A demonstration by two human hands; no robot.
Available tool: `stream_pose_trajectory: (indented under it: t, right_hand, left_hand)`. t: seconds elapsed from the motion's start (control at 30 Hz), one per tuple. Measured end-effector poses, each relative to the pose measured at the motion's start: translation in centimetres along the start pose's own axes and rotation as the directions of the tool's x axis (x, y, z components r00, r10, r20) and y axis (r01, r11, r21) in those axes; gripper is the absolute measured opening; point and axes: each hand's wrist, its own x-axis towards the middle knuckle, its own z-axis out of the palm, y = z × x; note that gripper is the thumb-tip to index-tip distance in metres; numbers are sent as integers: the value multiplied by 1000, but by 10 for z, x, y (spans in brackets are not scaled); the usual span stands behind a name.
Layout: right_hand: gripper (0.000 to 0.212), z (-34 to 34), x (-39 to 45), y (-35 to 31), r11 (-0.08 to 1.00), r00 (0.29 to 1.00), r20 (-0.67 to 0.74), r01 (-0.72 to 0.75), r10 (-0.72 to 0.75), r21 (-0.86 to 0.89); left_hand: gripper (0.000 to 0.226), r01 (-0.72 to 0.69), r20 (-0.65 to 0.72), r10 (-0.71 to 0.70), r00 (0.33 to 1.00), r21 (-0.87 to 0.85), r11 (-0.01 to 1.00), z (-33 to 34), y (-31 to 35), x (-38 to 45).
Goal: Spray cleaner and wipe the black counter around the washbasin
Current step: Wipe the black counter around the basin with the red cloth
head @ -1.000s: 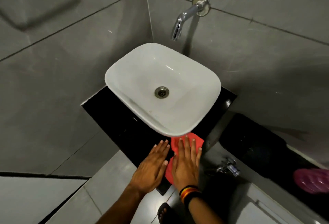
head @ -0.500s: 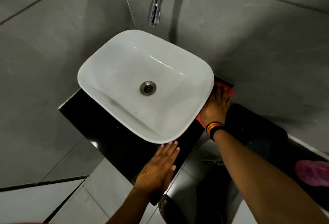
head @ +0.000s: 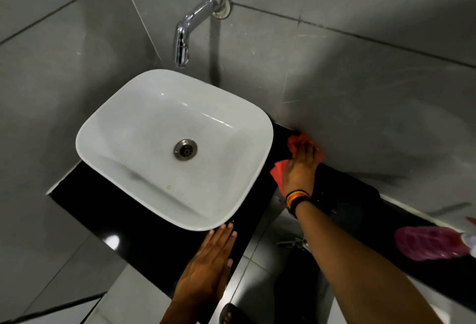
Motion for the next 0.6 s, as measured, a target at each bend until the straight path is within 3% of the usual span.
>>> stream_pose_trajectory:
  t: [0.1,0.23,0.33,0.43,0.6]
  right_hand:
    - [78,1,-13,38,999,988,-154,-7,12,32]
    - [68,13,-22,71,997,982,-179,-47,58,64]
    - [56,32,-25,85,988,988,-62,-136,141,77]
    - [63,57,-33,101,967,945,204,-250,255,-53]
    - [77,56,-30,109,963,906,346,-187,245,-192]
  left_hand:
    - [57,-1,-12,2,1000,12,1000,-1,2,1]
    - [58,-12,-28,12,1000,1,1000,-2,2,1]
    - [57,-19,-45,18,999,-14,1000,1,1,2]
    - [57,-46,-60,46,997,1,999,7,-4,3]
    - [57,-58,-49,63,997,105,993,10,-8,8]
